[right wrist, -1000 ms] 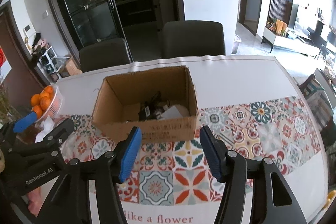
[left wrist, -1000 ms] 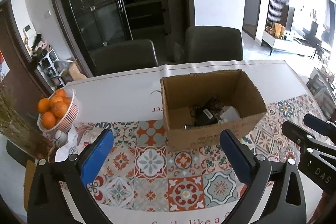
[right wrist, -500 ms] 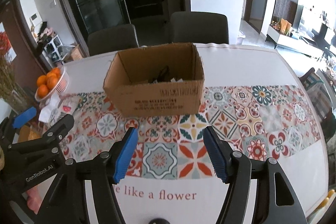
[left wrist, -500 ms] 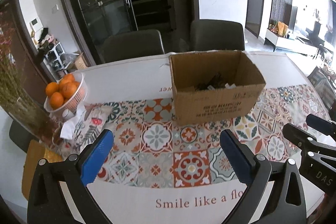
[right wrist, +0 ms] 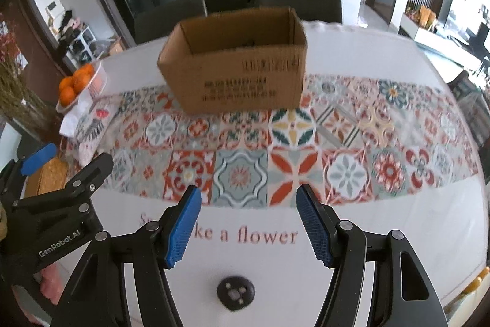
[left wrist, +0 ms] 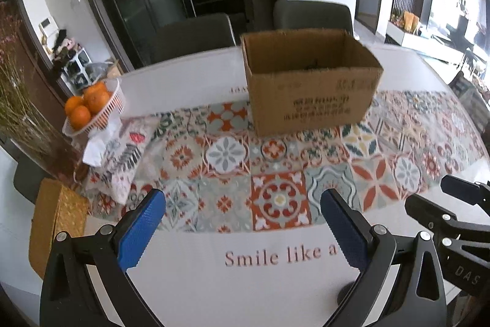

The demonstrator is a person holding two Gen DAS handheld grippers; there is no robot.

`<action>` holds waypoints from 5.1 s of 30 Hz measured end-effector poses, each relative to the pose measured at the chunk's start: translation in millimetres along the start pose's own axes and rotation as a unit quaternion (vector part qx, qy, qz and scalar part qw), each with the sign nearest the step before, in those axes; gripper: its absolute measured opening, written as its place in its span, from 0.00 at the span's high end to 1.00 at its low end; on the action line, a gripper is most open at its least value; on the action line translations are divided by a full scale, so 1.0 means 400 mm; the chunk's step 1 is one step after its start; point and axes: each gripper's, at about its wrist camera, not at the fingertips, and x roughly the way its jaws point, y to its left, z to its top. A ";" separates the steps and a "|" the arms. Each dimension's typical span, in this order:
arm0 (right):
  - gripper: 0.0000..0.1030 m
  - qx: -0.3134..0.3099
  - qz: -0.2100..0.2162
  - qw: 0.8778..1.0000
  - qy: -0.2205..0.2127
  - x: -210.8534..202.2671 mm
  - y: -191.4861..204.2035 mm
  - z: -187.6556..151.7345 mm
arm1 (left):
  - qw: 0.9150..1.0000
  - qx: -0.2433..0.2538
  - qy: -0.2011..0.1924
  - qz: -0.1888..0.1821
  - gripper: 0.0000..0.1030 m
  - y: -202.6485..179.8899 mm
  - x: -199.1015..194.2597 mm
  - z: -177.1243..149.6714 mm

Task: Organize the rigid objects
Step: 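Move the right tool down toward the small black round gadget on the table, then close the right tool around the black round gadget, then lift and carry the black round gadget over the box with the right tool, then lower the gadget into the box and open the right tool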

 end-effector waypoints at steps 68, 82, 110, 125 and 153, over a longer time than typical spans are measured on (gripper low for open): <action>0.45 -0.019 0.026 0.977 0.209 0.282 0.030 -0.301 | 0.975 0.038 0.219 0.017 0.00 -0.008 0.223 -0.334; 0.45 -0.010 0.024 0.990 0.135 0.207 0.014 -0.174 | 0.989 0.037 0.141 0.022 0.00 -0.006 0.166 -0.187; 0.45 -0.012 0.023 0.999 -0.032 0.067 0.020 0.126 | 1.000 0.008 0.003 0.015 0.00 0.027 0.079 0.103; 0.45 -0.013 0.021 0.996 -0.081 0.030 0.022 0.280 | 0.999 0.001 -0.040 0.027 0.00 0.046 0.060 0.247; 0.45 -0.018 0.002 0.997 -0.070 0.164 0.003 0.500 | 1.000 -0.022 -0.012 0.014 0.00 0.060 0.232 0.424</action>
